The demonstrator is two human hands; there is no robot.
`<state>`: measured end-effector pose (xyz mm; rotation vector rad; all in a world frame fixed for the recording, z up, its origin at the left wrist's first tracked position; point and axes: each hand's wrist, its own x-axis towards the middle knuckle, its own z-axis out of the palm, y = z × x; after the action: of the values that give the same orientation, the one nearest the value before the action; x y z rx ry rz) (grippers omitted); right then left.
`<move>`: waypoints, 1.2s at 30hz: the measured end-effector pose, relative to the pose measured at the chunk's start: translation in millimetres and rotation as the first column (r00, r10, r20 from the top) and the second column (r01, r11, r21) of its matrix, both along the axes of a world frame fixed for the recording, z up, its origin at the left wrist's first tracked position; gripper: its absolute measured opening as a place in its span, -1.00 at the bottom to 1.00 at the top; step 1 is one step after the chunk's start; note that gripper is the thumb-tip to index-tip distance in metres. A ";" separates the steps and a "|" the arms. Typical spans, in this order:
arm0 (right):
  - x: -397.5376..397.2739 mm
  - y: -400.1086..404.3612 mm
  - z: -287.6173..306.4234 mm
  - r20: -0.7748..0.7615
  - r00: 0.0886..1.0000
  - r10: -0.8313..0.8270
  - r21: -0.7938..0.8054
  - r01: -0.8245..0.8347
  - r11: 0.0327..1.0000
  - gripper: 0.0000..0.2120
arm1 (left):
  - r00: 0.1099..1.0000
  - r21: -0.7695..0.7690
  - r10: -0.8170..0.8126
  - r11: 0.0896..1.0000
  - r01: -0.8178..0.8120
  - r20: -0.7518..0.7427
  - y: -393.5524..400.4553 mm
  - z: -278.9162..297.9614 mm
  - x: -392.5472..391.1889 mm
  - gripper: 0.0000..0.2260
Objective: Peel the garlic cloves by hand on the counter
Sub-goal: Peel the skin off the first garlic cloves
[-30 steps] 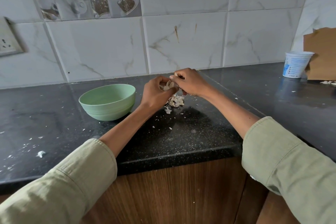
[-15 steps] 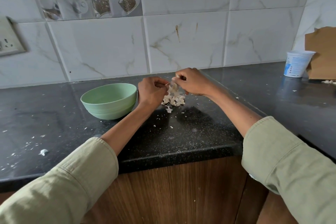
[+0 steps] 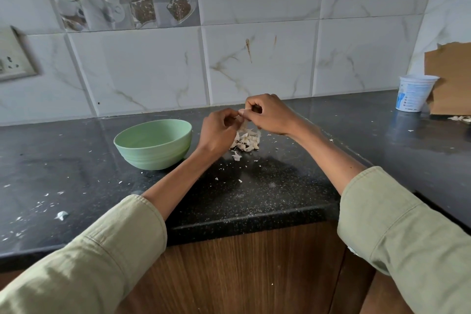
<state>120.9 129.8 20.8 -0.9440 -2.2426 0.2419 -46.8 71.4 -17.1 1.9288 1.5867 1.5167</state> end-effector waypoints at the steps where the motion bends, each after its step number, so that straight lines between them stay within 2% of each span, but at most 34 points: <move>1: -0.4 0.2 -0.4 -0.016 1.000 0.000 0.002 0.001 1.000 -0.68 | 1.000 -0.008 -0.009 1.000 0.009 0.022 0.9 0.2 -1.3 -0.91; 5: 0.2 -2.0 -0.3 -0.074 0.997 0.028 -0.038 -0.031 0.999 -0.63 | 0.981 -0.042 -0.040 0.998 0.048 0.189 -0.1 1.8 -0.7 -0.90; 8: -4.0 -8.3 -3.9 0.046 0.999 0.012 -0.059 -0.009 0.998 -0.50 | 0.940 -0.048 0.029 0.999 -0.013 0.341 -1.5 3.4 -1.7 -0.98; 11: -10.5 -8.5 -10.5 0.121 0.990 0.070 -0.097 -0.058 0.994 -0.44 | 0.883 -0.086 0.034 0.996 0.008 0.467 0.6 3.3 -6.8 -0.94; 15: -10.2 -9.3 -10.0 0.059 0.994 0.096 -0.140 -0.087 0.986 -0.56 | 0.829 -0.112 -0.011 0.990 0.088 0.560 2.9 2.9 -8.2 -0.86; 19: -12.9 -10.3 -16.0 0.001 0.995 0.099 -0.146 -0.098 0.984 -0.58 | 0.784 -0.116 -0.042 0.983 0.145 0.620 2.8 3.8 -9.4 -0.87; 23: -13.5 -5.4 -16.7 -0.005 0.996 0.087 -0.169 -0.087 0.982 -0.48 | 0.756 -0.087 -0.122 0.969 0.230 0.644 1.2 4.0 -10.8 -0.91; 30: -16.8 -10.1 -14.8 0.000 0.997 0.078 -0.107 -0.077 0.991 -0.64 | 0.824 -0.093 -0.022 0.992 0.090 0.567 7.3 0.4 -6.8 -0.87; 33: -20.6 -5.3 -20.5 0.039 0.998 0.057 -0.035 -0.056 0.998 -0.62 | 0.831 -0.096 0.001 0.993 0.063 0.556 7.6 -0.6 -4.6 -0.86; 36: -22.8 -3.6 -23.7 0.044 0.998 0.034 -0.029 -0.033 0.999 -0.61 | 0.836 -0.109 0.002 0.992 0.069 0.549 7.5 -1.6 -4.5 -0.86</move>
<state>98.2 126.2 -2.8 -0.9355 -2.3022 0.2706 -51.3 78.8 -18.7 1.2751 1.3351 1.7059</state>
